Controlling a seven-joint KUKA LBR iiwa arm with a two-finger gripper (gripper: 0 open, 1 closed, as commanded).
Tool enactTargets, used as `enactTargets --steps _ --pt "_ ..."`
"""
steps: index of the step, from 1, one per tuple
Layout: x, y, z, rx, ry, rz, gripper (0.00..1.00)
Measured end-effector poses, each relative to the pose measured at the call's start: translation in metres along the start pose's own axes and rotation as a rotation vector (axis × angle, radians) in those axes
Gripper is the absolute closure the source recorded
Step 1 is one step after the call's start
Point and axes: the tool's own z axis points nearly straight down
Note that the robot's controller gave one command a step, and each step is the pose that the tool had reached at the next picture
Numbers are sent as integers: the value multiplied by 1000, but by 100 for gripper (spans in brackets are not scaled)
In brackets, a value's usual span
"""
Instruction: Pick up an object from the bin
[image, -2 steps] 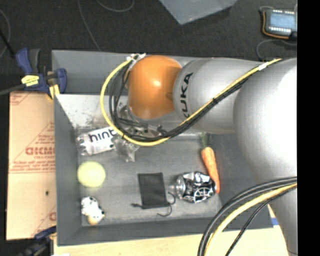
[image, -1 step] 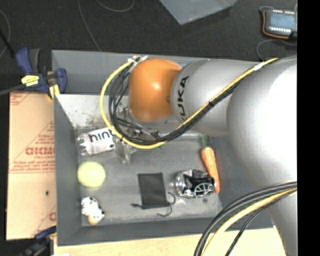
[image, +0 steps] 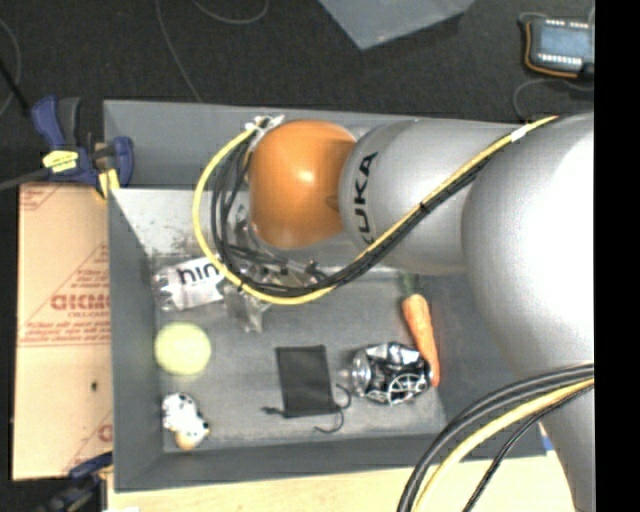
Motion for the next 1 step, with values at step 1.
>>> enactTargets --steps 1 --pt "-24 8 5 1 -5 -91 100"
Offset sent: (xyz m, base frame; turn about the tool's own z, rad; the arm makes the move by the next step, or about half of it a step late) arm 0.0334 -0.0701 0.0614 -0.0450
